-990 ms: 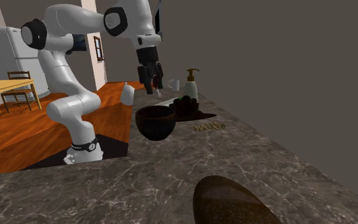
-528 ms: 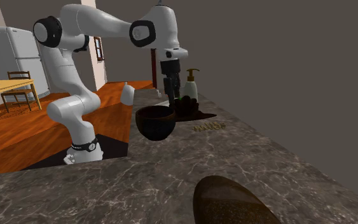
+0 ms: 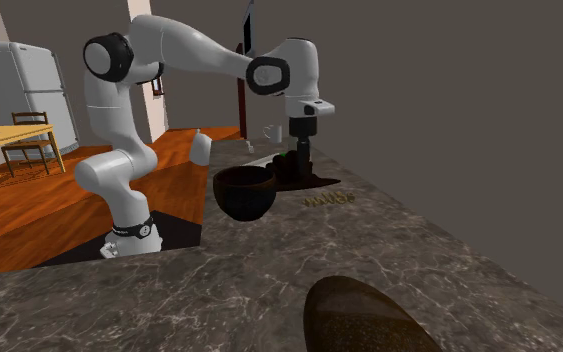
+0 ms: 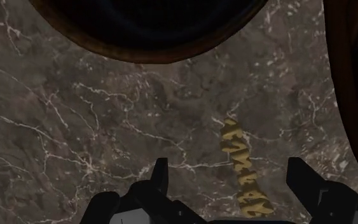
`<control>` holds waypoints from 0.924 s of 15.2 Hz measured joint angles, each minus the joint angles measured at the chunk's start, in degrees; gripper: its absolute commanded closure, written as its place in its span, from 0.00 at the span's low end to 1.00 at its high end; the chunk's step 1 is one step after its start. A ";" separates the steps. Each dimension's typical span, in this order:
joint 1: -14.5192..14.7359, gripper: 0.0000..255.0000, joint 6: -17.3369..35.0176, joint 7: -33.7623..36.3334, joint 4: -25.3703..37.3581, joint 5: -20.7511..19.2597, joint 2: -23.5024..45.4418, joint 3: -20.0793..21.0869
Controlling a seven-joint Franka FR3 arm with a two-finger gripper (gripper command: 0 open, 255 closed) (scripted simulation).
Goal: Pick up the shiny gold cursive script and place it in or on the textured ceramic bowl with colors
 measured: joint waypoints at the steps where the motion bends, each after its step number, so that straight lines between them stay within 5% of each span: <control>1: 0.51 0.00 -0.01 0.34 1.89 -0.63 2.31 0.40; 6: 2.87 0.00 -0.89 0.79 10.94 -3.53 12.82 1.53; 14: 3.49 0.00 3.55 1.41 9.21 -4.45 15.94 1.56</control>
